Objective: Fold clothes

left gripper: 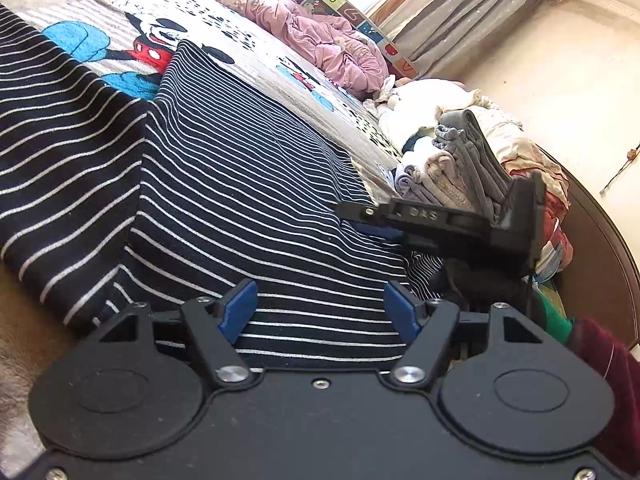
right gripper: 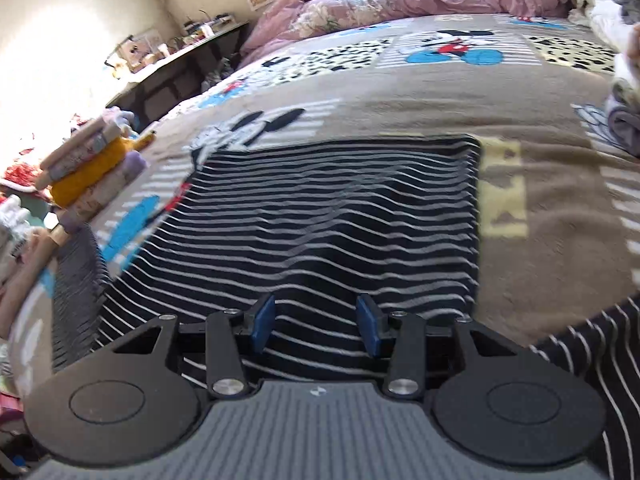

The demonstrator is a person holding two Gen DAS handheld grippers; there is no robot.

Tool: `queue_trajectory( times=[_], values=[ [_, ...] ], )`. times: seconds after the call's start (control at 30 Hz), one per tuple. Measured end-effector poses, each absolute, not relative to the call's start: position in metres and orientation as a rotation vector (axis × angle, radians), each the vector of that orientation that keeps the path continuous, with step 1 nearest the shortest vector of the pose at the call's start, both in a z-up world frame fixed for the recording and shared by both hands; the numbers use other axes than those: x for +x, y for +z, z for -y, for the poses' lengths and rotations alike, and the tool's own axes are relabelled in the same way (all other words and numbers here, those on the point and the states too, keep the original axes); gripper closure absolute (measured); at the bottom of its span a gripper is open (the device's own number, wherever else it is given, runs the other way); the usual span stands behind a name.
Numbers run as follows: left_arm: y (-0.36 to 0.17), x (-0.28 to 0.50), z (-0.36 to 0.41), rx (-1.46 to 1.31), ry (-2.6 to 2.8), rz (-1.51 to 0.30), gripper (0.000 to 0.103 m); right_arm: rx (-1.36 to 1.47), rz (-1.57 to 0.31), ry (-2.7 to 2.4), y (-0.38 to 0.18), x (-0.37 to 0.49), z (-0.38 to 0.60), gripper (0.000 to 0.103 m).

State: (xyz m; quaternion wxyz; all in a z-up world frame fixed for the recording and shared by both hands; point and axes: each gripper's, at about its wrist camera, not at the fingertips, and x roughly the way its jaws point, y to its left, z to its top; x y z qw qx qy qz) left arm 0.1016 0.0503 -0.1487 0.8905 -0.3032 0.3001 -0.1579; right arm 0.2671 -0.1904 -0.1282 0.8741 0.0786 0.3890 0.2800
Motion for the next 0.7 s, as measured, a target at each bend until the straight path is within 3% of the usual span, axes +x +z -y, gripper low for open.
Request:
queue_trajectory(
  times=[0.2, 0.3, 0.5, 0.7],
  values=[
    [-0.149, 0.099, -0.048, -0.619, -0.321, -0.615, 0.033, 0.306, -0.674, 0.419, -0.114, 0.218, 0.257, 0.063],
    [-0.15, 0.099, -0.046, -0.609, -0.319, -0.611, 0.033, 0.241, -0.627, 0.353, -0.108, 0.209, 0.268, 0.054],
    [-0.15, 0.099, -0.042, -0.569, -0.322, -0.607, 0.03, 0.119, -0.628, 0.275, -0.109, 0.211, 0.262, 0.056],
    [-0.151, 0.097, -0.04, -0.573, -0.327, -0.603, 0.03, 0.354, -0.684, 0.031, -0.13, 0.173, 0.296, 0.05]
  ],
)
